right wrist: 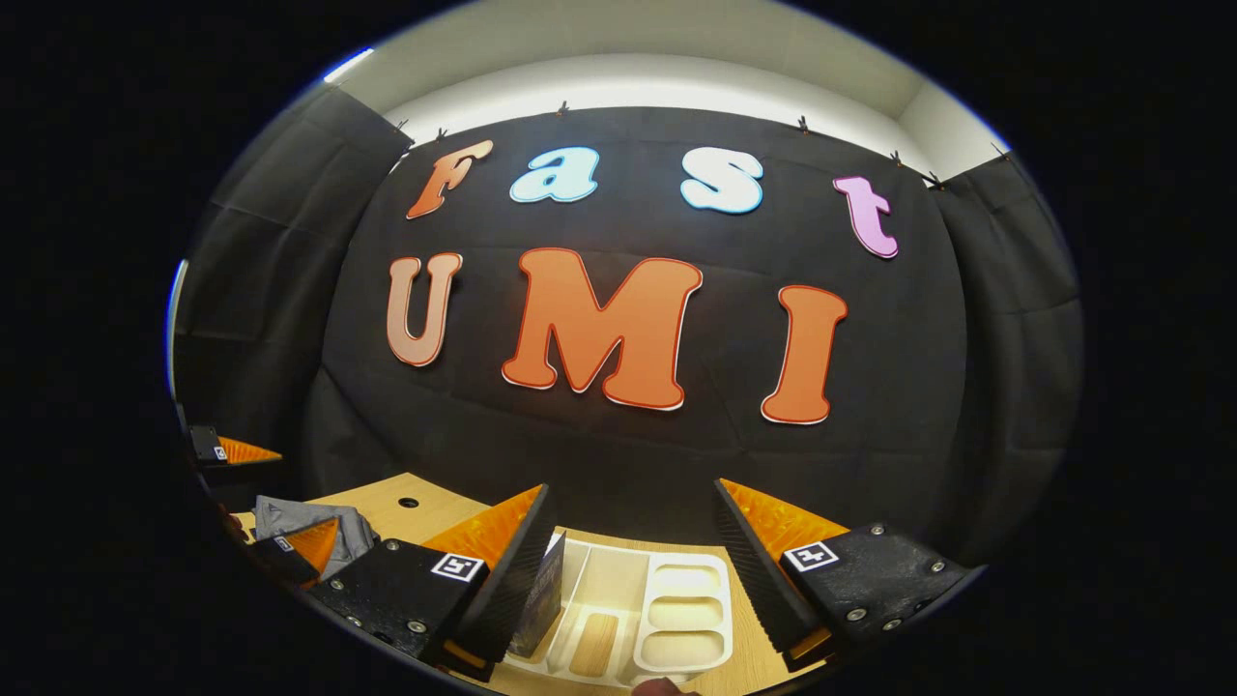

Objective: Open the schoolbag, grab two books from the bookshelf and put them into the schoolbag.

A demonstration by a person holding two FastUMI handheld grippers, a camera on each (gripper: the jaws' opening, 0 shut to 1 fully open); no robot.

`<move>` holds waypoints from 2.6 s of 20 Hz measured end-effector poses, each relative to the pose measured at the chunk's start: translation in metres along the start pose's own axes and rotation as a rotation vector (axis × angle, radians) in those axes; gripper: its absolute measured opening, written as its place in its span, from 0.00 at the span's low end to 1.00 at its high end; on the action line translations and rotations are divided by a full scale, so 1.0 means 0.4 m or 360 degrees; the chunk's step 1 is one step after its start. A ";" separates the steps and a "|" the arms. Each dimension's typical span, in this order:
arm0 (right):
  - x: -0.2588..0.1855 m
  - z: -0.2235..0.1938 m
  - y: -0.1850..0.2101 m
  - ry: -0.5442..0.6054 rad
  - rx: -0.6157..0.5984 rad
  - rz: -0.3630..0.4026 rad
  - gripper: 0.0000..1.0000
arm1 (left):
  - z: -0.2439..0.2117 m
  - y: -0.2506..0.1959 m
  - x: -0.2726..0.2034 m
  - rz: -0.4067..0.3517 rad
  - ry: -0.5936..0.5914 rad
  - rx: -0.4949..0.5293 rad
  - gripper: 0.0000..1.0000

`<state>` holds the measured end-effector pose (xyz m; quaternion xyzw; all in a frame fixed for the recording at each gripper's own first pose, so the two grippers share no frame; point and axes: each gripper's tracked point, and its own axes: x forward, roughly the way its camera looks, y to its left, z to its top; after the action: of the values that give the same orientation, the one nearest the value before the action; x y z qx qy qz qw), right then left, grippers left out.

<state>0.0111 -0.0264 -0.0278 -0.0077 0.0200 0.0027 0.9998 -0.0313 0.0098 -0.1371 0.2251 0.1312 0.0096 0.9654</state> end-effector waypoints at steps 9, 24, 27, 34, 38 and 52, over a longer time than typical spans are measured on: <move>0.031 -0.050 -0.049 0.0036 -0.0007 0.0025 0.97 | -0.299 -0.089 -0.021 -0.0066 0.0385 0.0381 0.96; 0.037 -0.090 -0.088 0.0041 0.0033 0.0069 0.97 | -0.619 -0.037 -0.131 0.0056 0.0946 0.0740 0.88; 0.037 -0.096 -0.101 0.0054 0.0047 0.0055 0.97 | -0.591 -0.020 -0.116 0.0093 0.0901 0.0813 0.84; 0.034 -0.095 -0.113 0.0055 0.0078 0.0060 0.97 | -0.646 0.014 -0.030 0.0073 0.1010 0.0763 0.50; 0.029 -0.088 -0.105 0.0047 0.0070 0.0047 0.97 | -0.653 0.033 0.001 0.0002 0.1023 0.0690 0.23; 0.023 -0.039 0.160 0.0234 -0.0032 -0.0033 0.97 | -0.603 0.063 0.001 -0.0819 0.1010 0.0297 0.06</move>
<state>0.0193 0.0374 -0.0447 -0.0181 0.0931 -0.0079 0.9955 -0.0922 0.1365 -0.3344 0.2574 0.4743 -0.1749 0.8235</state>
